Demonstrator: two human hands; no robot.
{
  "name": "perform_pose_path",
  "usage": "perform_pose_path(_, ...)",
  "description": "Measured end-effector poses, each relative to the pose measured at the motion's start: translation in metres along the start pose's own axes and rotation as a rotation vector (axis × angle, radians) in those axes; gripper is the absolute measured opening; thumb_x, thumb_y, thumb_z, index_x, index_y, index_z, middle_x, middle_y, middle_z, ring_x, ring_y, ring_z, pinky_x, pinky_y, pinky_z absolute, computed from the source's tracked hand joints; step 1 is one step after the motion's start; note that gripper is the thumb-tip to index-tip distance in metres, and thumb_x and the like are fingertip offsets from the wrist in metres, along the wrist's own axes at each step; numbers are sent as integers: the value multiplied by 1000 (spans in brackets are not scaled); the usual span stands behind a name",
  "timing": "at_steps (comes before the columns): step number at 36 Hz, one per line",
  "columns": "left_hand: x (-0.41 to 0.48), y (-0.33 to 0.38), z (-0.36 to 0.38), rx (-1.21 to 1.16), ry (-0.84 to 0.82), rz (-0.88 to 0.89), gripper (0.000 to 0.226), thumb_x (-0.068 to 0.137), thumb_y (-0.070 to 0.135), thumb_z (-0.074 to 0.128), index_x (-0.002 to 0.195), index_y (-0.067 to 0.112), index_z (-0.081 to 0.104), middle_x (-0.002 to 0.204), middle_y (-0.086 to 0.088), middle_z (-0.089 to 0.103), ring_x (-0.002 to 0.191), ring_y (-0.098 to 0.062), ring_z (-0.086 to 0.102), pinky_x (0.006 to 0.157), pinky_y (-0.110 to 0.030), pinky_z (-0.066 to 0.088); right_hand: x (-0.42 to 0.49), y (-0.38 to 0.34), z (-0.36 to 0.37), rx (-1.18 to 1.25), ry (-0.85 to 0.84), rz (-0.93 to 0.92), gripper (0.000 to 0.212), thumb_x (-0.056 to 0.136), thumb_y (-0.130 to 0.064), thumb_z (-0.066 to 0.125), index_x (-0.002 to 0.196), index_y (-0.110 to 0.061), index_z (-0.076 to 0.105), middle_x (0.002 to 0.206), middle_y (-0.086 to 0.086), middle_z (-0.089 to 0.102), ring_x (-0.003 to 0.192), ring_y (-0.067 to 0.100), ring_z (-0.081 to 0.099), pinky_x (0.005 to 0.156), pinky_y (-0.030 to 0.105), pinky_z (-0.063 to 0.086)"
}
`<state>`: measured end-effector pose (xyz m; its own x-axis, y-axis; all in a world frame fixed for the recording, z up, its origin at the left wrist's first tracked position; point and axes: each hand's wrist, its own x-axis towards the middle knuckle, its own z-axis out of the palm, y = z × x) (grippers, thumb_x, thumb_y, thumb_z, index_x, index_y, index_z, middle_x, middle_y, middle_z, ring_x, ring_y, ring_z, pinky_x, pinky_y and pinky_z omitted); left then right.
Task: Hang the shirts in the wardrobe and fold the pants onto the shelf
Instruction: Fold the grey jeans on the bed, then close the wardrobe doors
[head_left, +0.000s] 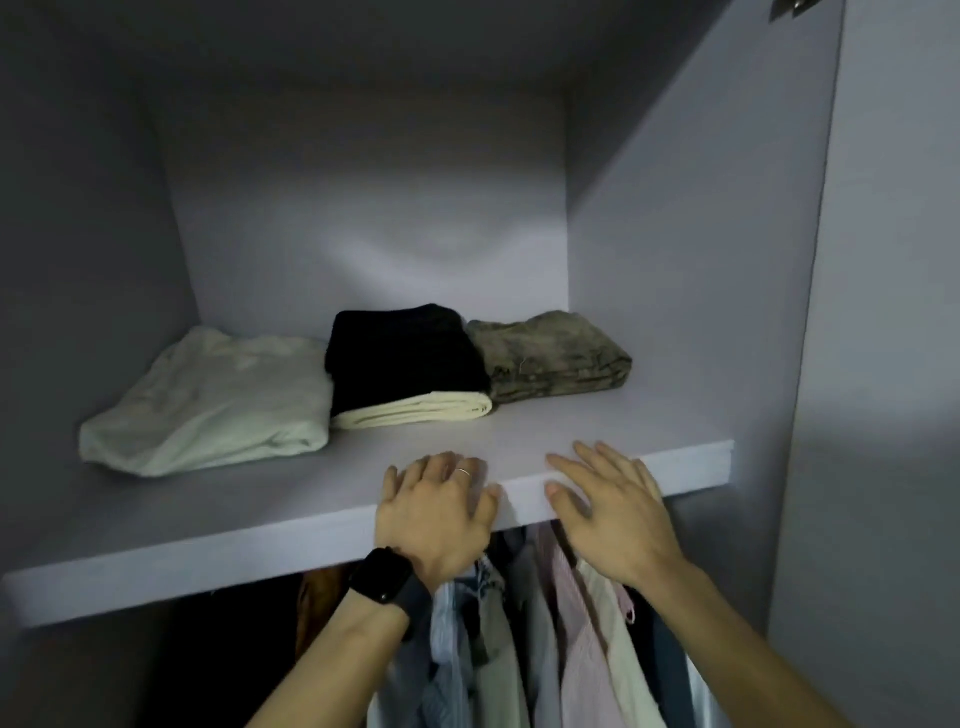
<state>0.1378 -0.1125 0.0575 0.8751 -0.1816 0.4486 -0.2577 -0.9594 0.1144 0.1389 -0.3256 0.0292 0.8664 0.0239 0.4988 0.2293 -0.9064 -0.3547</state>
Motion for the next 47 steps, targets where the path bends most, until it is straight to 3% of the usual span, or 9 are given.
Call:
perform_pose_path(3, -39, -18, 4, 55, 28, 31, 60, 99, 57, 27, 156, 37, 22, 163, 7, 24, 150, -18, 18, 122, -46, 8, -39, -14, 12, -31, 27, -2, 56, 103, -54, 37, 157, -45, 22, 169, -10, 5, 155, 12, -1, 125, 41, 3)
perform_pose_path(6, -72, -25, 14, 49, 79, 51, 66, 99, 53, 34, 159, 33, 15, 167, 4, 11, 154, -18, 5, 122, -47, 4, -79, -23, 18, 11, 65, -15, 55, 102, -43, 50, 155, -35, 36, 167, -2, 19, 155, 20, 15, 124, 43, 16)
perform_pose_path(16, -167, 16, 78, -164, -167, 83, 60, 98, 42, 44, 155, 31, 28, 163, 3, 25, 150, -20, 20, 122, -48, 18, -227, -10, 14, 15, -11, 207, 48, 102, -46, 50, 149, -41, 44, 162, -10, 32, 151, 19, 22, 118, 25, 9)
perform_pose_path(22, -214, 73, 105, -281, -280, 197, 62, 98, 38, 46, 156, 31, 27, 162, 4, 27, 148, -19, 23, 121, -45, 19, -320, 13, -13, 90, 59, 303, 41, 98, -31, 63, 138, -25, 61, 148, 2, 53, 138, 27, 46, 109, 49, 44)
perform_pose_path(28, -245, 155, 119, -464, -311, 373, 57, 96, 34, 54, 151, 24, 40, 154, 1, 41, 140, -19, 38, 116, -38, 31, -400, 44, -64, 116, 196, 489, 36, 98, -36, 62, 134, -33, 63, 137, -17, 58, 127, 9, 52, 105, 9, 30)
perform_pose_path(32, -257, 213, 116, -668, -315, 481, 56, 96, 30, 59, 149, 23, 43, 155, 1, 39, 141, -20, 37, 116, -33, 33, -427, 60, -107, 200, 399, 557, 31, 97, -31, 65, 127, -37, 66, 127, -26, 61, 118, -4, 56, 97, 15, 45)
perform_pose_path(39, -264, 312, 89, -929, -152, 637, 74, 89, 35, 70, 153, 28, 33, 164, 2, 15, 146, -20, 29, 108, -37, 46, -429, 92, -186, 213, 766, 638, 25, 97, -30, 65, 118, -43, 62, 116, -27, 64, 103, -7, 63, 83, 24, 55)
perform_pose_path(44, -254, 358, 62, -971, -36, 725, 89, 84, 52, 69, 156, 33, 21, 166, -3, 7, 150, -27, 24, 108, -47, 46, -402, 109, -239, 328, 663, 589, 29, 98, -39, 62, 119, -58, 56, 118, -28, 68, 108, -3, 65, 92, 28, 53)
perform_pose_path(47, -249, 374, 55, -921, 14, 751, 93, 81, 56, 72, 156, 31, 21, 165, -6, 11, 147, -31, 28, 107, -50, 46, -386, 115, -263, 415, 571, 559, 25, 99, -40, 59, 123, -48, 61, 109, -25, 72, 102, 3, 70, 84, 23, 57)
